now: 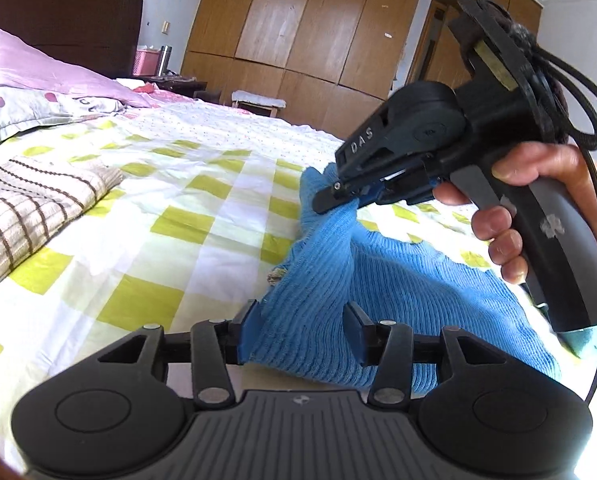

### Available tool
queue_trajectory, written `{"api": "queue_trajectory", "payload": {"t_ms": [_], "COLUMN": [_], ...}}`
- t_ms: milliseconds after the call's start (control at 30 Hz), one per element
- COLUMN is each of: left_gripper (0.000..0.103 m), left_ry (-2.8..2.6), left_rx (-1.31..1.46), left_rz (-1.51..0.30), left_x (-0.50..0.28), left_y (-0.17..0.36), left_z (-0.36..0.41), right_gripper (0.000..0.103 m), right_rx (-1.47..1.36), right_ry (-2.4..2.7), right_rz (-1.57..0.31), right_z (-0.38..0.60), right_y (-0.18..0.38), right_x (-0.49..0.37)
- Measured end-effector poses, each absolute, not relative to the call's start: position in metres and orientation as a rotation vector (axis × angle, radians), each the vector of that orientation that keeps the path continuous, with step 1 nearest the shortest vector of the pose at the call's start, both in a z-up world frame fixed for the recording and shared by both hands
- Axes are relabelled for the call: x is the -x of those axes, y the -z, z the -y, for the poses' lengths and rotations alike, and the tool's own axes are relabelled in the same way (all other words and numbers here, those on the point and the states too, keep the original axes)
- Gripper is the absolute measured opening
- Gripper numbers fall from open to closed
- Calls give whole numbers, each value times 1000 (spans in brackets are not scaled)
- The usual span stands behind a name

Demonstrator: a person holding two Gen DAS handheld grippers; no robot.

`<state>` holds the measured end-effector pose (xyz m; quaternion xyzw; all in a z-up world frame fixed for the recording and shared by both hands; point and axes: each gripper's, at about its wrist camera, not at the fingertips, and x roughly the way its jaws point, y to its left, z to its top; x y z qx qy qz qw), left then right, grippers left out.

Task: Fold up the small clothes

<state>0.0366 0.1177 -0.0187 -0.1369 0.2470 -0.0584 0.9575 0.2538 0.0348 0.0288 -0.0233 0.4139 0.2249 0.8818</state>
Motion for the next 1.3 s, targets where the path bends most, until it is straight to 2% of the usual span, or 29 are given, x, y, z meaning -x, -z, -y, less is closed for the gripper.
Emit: {"api": "queue_trajectory", "payload": {"t_ms": [267, 967, 1067, 1133, 1200, 1300], "left_gripper": [65, 64, 53, 35, 26, 22], "left_ry": [38, 118, 134, 161, 198, 260], "left_rx": [249, 150, 128, 102, 67, 19], "left_rz": [-544, -509, -535, -538, -536, -516], "left_x": [-38, -58, -63, -64, -64, -63], "left_y": [28, 8, 4, -1, -8, -19], "left_z": [-115, -60, -48, -36, -19, 7], "right_gripper": [10, 10, 10, 10, 10, 10], "right_rx": [-35, -271, -291, -311, -335, -386], "right_ry": [-480, -481, -480, -476, -467, -445], "right_rz": [-840, -790, -785, -780, -771, -749], "right_z": [-7, 90, 103, 114, 128, 156], "right_y": [-34, -47, -45, -44, -42, -40], "right_x": [-249, -233, -230, -227, -225, -222]}}
